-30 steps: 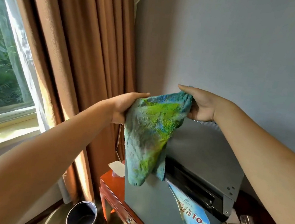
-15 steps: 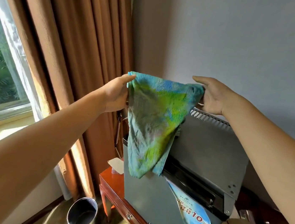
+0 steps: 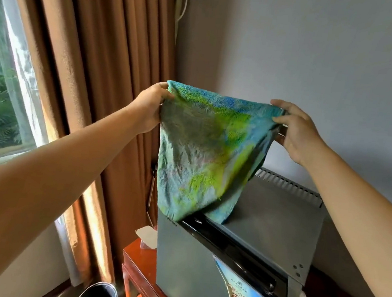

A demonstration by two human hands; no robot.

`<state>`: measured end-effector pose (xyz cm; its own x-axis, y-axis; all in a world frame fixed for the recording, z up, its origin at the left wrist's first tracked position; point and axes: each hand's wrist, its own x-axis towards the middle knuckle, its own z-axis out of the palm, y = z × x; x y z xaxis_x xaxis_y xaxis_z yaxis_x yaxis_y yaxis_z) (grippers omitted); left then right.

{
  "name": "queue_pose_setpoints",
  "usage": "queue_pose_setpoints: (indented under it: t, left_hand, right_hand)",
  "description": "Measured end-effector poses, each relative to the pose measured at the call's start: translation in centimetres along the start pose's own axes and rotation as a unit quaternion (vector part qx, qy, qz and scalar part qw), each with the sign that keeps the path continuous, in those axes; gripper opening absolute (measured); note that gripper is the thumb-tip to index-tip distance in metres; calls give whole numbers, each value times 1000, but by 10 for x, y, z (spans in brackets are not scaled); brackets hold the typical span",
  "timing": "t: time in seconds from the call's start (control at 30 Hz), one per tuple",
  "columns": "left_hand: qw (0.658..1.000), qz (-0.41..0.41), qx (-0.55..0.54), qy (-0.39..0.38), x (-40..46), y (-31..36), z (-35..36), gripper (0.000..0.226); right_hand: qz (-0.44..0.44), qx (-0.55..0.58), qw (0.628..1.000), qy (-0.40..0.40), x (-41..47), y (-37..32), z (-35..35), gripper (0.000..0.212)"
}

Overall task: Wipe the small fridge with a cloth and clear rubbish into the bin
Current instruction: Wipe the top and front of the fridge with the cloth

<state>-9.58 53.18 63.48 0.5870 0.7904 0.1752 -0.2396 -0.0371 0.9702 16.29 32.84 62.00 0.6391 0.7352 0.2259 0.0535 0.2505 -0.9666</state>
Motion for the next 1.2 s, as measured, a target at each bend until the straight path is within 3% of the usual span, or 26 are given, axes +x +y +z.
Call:
queue_pose_setpoints:
  t: [0.1, 0.23, 0.4, 0.47, 0.53, 0.63, 0.7, 0.77, 0.8, 0.87, 0.97, 1.03, 1.13, 1.2]
  left_hand:
    - [1000, -22, 6, -16, -1, 10, -1, 30]
    - [996, -89, 0, -31, -3, 18, -6, 23]
    - [984, -169, 48, -24, -2, 3, -3, 22]
    - [988, -145, 50, -33, -2, -1, 6, 20]
    - [998, -52, -22, -41, 1, 2, 13, 31]
    - [991, 33, -110, -66, -5, 4, 14, 42]
    - [995, 39, -3, -90, -13, -19, 7, 43]
    - [980, 36, 172, -89, -21, -52, 2, 49]
    - [970, 24, 225, -85, -24, -68, 2, 51]
    - [966, 13, 245, -80, -25, -90, 5, 51]
    - [966, 29, 250, -50, -24, -98, 13, 49]
    - [955, 22, 296, -27, -16, -97, 15, 46]
    - [920, -90, 382, 7, -7, -87, 21, 27]
    - [942, -143, 302, -17, -6, -79, 28, 30]
  right_hand:
    - [7, -2, 1000, -21, -5, -9, -7, 35]
    - [83, 41, 995, -44, -4, -17, -21, 29]
    - [168, -128, 977, -7, -7, -12, -22, 50]
    - [140, -113, 983, 23, -5, -13, -18, 60]
    - [73, -54, 995, 48, 0, -21, -16, 66]
    - [10, 7, 1000, 15, -1, -32, -20, 69]
    - [7, -129, 991, -32, -7, -20, -30, 71]
    - [12, -339, 940, -44, -11, 6, -41, 72]
    - [21, -399, 916, -40, -14, 19, -46, 71]
    - [24, -428, 903, -11, -16, 41, -51, 67]
    - [24, -391, 919, 52, -16, 53, -52, 59]
    - [103, -298, 947, 69, -11, 53, -57, 56]
    - [203, -189, 960, 27, -13, 45, -56, 49]
    - [168, -95, 981, 10, -13, 38, -55, 56]
